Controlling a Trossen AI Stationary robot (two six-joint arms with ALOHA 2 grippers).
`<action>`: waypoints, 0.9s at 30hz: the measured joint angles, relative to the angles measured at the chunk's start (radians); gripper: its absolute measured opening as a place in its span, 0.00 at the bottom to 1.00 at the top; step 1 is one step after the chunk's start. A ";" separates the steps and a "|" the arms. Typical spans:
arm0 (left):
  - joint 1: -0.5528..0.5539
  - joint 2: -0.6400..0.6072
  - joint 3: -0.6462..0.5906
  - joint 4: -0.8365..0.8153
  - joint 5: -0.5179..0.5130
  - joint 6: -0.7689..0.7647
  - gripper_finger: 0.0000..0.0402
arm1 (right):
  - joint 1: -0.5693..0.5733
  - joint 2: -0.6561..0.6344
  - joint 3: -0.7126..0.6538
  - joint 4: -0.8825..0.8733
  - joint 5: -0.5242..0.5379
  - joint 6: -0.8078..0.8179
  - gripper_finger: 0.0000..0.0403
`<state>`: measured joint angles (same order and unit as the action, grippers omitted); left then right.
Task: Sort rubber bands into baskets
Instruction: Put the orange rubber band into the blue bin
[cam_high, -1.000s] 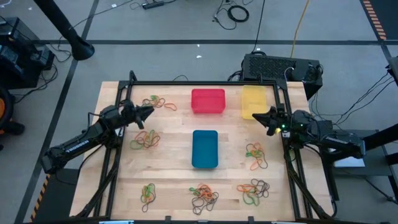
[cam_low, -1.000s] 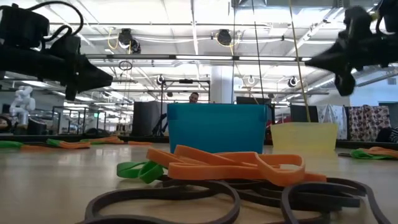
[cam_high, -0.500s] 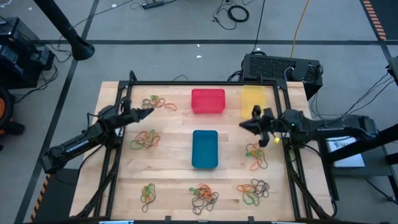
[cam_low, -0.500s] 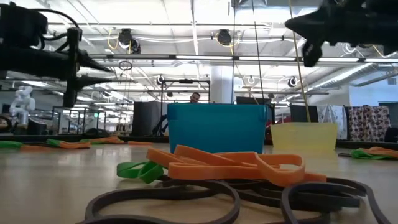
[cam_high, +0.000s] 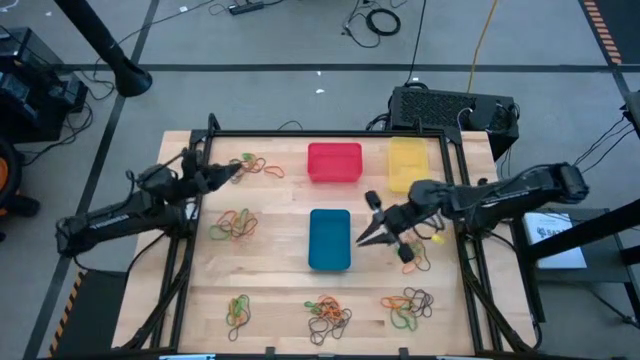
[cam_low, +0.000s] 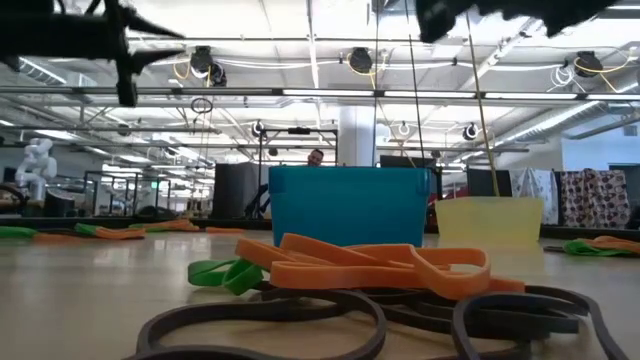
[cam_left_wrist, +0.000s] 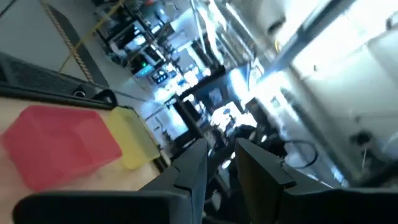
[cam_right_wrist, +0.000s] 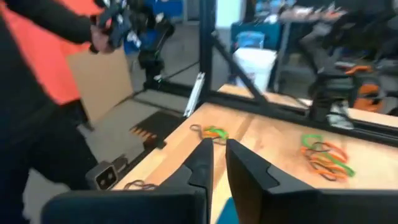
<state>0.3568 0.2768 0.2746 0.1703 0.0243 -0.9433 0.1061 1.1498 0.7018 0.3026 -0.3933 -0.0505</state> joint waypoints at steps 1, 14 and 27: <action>-0.019 0.033 0.025 -0.007 0.000 0.033 0.21 | 0.014 0.028 0.029 -0.018 0.000 -0.006 0.11; -0.226 0.433 0.161 -0.178 0.152 0.348 0.20 | 0.213 0.428 0.393 -0.380 0.222 0.175 0.23; -0.295 0.642 0.162 -0.180 0.156 0.581 0.20 | 0.385 0.779 0.733 -0.584 0.361 0.509 0.23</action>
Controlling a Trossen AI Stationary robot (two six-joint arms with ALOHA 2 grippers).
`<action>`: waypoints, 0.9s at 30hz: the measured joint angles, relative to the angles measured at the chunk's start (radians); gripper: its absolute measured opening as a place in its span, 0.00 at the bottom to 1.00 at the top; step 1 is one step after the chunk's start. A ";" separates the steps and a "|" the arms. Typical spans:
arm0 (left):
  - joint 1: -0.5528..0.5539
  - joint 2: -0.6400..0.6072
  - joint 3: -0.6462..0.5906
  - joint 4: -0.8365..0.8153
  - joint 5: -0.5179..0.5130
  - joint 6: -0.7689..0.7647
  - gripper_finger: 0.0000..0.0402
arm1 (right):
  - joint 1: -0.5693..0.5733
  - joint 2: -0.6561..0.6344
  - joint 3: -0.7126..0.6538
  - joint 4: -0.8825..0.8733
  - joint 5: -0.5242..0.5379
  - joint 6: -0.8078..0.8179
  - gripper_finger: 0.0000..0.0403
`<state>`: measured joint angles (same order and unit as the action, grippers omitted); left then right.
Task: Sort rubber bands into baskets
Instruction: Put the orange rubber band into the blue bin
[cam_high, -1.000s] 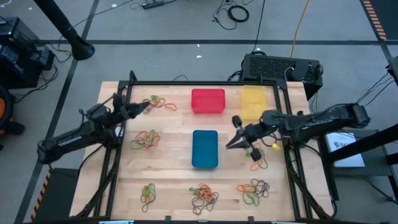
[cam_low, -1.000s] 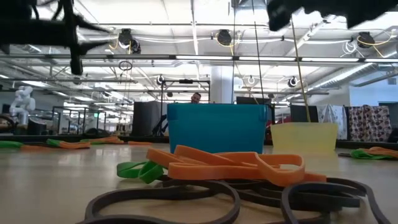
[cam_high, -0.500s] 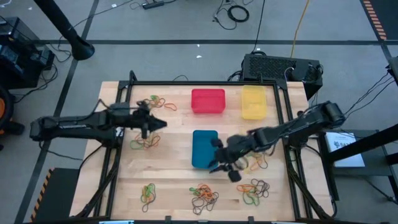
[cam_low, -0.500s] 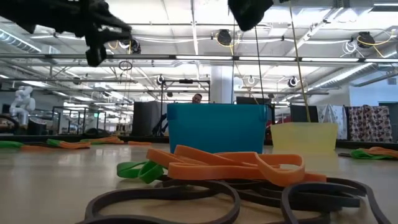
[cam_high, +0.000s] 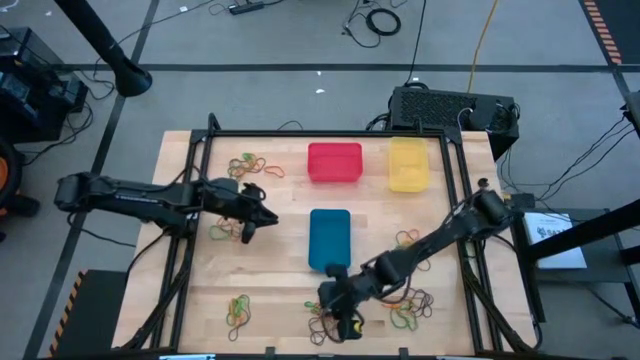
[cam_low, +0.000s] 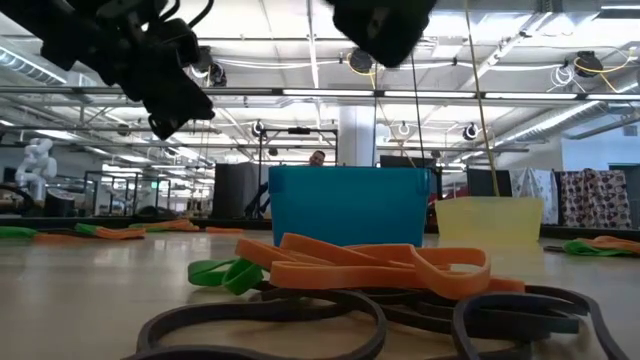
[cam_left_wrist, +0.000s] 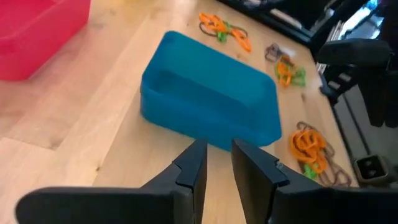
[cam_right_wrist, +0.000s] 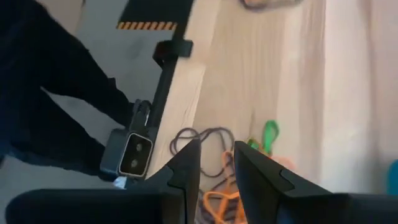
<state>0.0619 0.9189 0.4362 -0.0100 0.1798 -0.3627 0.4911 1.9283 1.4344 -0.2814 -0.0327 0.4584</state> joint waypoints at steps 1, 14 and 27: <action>-0.002 0.006 0.000 0.000 0.002 0.007 0.20 | 0.006 0.016 0.003 -0.001 0.005 0.041 0.23; -0.006 0.028 0.000 0.001 0.003 0.031 0.20 | 0.042 0.084 0.004 -0.149 0.081 0.357 0.23; -0.006 0.027 0.000 0.001 0.003 0.028 0.20 | 0.053 0.083 -0.044 -0.142 0.139 0.382 0.23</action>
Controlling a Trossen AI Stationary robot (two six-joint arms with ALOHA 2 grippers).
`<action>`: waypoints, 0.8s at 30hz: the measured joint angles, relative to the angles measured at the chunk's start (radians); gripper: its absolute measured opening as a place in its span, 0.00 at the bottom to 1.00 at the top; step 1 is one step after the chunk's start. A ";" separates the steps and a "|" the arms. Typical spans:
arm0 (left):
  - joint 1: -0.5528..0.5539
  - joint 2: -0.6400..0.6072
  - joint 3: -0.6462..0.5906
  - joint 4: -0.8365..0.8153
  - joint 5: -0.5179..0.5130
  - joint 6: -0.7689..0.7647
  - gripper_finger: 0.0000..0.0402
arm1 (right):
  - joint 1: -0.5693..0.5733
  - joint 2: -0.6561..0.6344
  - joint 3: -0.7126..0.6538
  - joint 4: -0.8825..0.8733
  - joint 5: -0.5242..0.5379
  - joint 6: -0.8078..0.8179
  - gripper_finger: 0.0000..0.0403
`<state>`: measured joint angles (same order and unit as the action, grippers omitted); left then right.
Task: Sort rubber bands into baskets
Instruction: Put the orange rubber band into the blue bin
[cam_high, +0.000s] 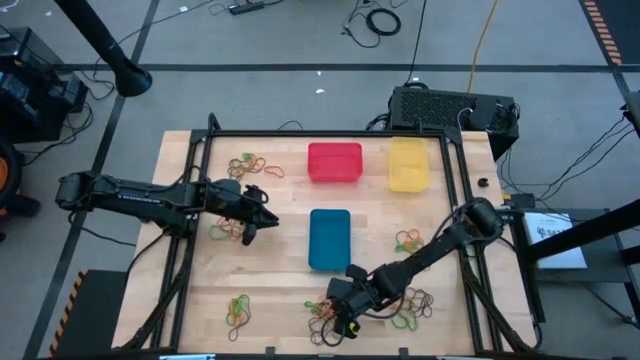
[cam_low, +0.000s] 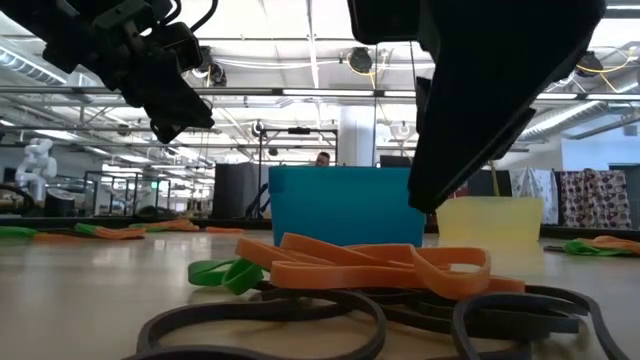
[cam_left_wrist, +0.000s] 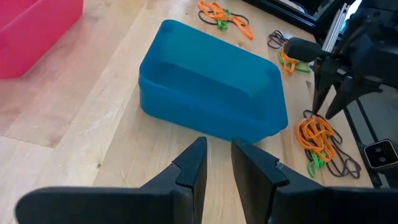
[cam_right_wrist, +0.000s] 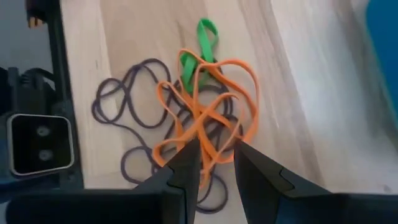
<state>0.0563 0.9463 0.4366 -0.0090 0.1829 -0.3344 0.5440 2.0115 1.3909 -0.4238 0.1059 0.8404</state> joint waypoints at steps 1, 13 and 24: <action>0.000 0.000 0.000 0.000 0.000 0.000 0.20 | 0.003 -0.001 -0.006 0.002 0.000 0.008 0.23; 0.000 0.000 0.000 0.000 0.000 -0.003 0.20 | 0.034 -0.001 -0.130 0.166 0.050 0.155 0.23; 0.000 0.000 0.000 0.000 0.000 0.000 0.20 | 0.035 -0.001 -0.133 0.166 0.046 0.199 0.18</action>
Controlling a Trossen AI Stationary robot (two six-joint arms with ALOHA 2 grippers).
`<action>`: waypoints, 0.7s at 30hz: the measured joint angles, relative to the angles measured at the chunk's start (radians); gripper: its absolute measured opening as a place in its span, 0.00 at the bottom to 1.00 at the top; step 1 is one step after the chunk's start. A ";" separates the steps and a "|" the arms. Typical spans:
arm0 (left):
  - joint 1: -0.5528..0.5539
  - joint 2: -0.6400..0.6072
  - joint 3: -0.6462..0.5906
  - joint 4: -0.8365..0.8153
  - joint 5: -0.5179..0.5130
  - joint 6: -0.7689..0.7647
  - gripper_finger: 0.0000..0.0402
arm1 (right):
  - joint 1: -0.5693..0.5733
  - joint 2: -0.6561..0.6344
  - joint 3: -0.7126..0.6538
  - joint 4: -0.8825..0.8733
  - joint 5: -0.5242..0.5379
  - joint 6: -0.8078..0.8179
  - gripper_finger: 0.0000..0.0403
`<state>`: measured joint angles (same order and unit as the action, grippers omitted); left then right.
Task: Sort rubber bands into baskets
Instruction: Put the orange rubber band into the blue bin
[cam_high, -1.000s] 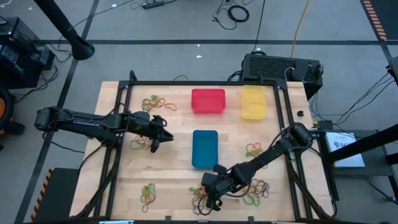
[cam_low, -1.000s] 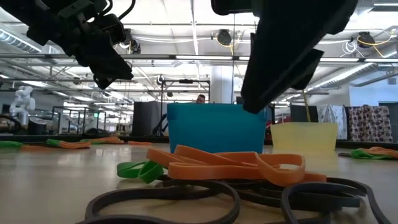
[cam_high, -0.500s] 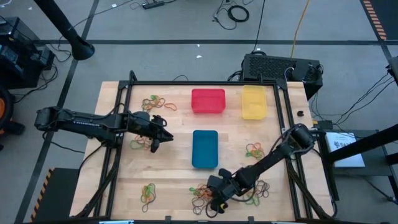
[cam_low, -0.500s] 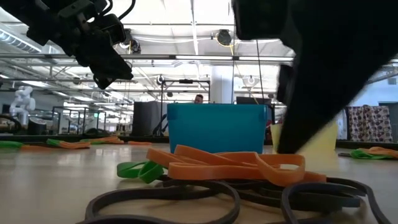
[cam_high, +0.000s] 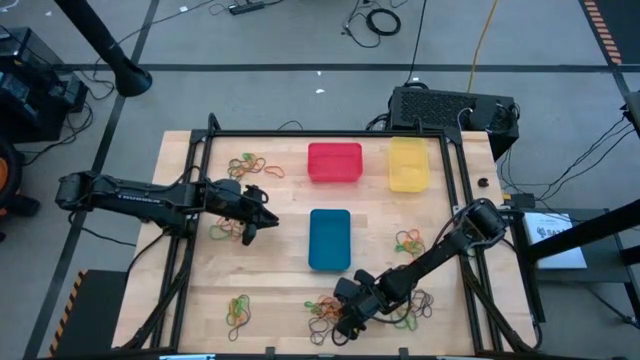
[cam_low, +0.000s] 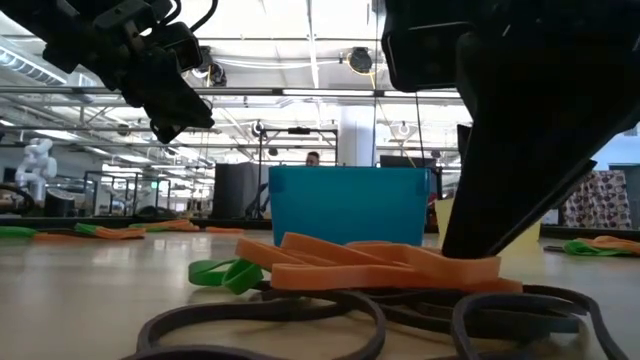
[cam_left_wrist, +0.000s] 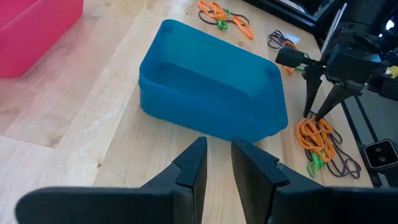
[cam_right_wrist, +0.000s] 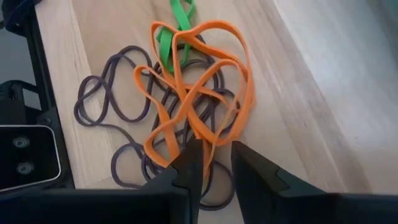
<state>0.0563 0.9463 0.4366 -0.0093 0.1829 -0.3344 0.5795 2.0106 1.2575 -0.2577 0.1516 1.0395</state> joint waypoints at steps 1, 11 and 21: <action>0.000 0.000 0.000 0.000 0.000 0.000 0.20 | 0.001 0.000 0.000 0.000 -0.002 0.000 0.17; 0.000 0.000 0.000 0.000 0.000 0.002 0.20 | 0.001 -0.002 0.000 0.016 -0.053 0.020 0.01; 0.000 0.000 0.000 0.000 0.000 0.009 0.20 | -0.017 -0.091 0.033 -0.002 0.061 -0.026 0.00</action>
<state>0.0563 0.9459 0.4366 -0.0091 0.1829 -0.3256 0.5628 1.9191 1.2905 -0.2594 0.2127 1.0140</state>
